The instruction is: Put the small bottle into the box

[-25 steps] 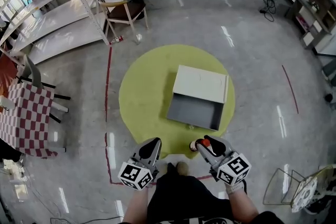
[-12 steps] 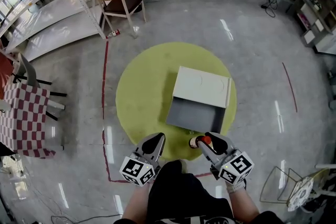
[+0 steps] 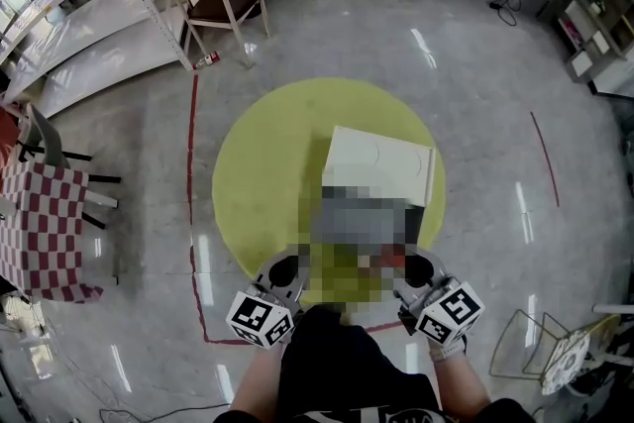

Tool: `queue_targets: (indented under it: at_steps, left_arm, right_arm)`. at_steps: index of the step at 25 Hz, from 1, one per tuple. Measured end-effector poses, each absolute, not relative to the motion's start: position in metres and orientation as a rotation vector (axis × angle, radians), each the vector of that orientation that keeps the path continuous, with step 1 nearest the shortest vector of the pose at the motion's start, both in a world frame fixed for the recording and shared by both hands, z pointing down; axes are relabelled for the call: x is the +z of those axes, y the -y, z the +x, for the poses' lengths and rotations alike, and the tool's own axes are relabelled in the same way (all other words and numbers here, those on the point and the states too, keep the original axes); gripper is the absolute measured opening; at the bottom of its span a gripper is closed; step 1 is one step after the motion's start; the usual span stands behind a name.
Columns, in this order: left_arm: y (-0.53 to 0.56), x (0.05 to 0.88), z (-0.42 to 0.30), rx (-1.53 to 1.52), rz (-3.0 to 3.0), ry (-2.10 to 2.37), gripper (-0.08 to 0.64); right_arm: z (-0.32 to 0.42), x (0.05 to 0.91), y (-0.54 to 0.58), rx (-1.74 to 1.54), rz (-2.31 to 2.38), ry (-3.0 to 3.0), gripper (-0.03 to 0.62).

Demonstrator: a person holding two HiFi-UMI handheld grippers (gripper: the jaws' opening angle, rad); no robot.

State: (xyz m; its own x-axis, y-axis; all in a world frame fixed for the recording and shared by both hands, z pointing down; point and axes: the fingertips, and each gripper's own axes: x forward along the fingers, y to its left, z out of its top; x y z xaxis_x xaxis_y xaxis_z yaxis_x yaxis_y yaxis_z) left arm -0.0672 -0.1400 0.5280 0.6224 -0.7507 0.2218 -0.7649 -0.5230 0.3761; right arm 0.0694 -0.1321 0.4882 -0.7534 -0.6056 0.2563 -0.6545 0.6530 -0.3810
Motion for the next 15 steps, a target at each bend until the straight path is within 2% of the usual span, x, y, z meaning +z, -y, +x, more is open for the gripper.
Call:
queue_targets:
  at_steps: [15]
  left_arm:
    - [0.157,0.537,-0.071,0.054,2.390,1.192,0.015]
  right_arm:
    - [0.093,0.497,0.171,0.863,1.235,2.699,0.148]
